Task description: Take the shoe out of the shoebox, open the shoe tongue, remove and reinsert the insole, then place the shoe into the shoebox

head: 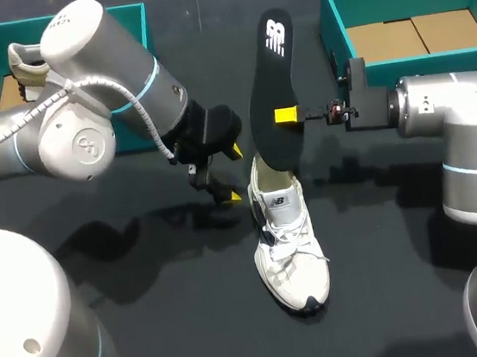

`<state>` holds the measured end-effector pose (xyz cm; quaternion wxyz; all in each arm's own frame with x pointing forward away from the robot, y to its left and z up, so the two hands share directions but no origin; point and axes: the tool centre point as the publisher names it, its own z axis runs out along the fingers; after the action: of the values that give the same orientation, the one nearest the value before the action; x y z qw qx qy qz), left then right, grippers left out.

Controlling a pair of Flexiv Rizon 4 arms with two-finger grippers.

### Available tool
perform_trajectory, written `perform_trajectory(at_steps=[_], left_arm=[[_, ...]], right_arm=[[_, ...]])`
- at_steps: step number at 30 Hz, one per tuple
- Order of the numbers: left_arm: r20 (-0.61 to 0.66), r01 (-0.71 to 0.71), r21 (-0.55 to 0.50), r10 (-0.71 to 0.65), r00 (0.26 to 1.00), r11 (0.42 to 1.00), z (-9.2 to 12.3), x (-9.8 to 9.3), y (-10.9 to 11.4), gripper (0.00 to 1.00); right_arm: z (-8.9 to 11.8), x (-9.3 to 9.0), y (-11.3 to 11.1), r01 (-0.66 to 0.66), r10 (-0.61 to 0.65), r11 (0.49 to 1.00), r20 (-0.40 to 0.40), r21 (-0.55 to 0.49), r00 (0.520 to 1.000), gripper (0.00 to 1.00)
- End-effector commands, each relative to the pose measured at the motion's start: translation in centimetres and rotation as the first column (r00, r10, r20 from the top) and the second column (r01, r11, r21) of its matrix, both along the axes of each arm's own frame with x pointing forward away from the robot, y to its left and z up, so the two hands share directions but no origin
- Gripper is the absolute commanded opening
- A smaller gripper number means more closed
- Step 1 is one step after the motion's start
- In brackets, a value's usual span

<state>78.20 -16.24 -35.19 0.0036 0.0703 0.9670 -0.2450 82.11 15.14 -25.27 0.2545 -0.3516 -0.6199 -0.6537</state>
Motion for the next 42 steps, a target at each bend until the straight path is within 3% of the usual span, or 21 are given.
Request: perform_trajectory(at_steps=[1, 27, 35, 42], left_arm=[[0.001, 0.013, 0.001, -0.013, 1.000, 1.000, -0.5, 0.0, -0.2, 1.00], [-0.003, 0.042, -0.002, -0.042, 0.999, 0.999, -0.8, 0.1, -0.4, 1.00], [-0.003, 0.042, -0.002, -0.042, 0.999, 0.999, -0.8, 0.1, -0.4, 1.00], [-0.003, 0.042, -0.002, -0.042, 0.999, 0.999, -0.8, 0.1, -0.4, 1.00]], right_arm=[[0.0, -0.3, 0.1, 0.006, -0.006, 1.000, 0.000, -0.003, 1.000, 0.00], [-0.4, -0.3, 0.8, 0.012, -0.013, 1.000, 0.023, 0.010, 1.000, 0.00], [-1.4, 0.1, 1.5, 0.004, -0.007, 0.999, 0.058, 0.038, 0.998, 0.00], [-1.7, -1.0, 1.5, 0.006, -0.010, 0.999, 0.110, 0.034, 0.994, 0.00]])
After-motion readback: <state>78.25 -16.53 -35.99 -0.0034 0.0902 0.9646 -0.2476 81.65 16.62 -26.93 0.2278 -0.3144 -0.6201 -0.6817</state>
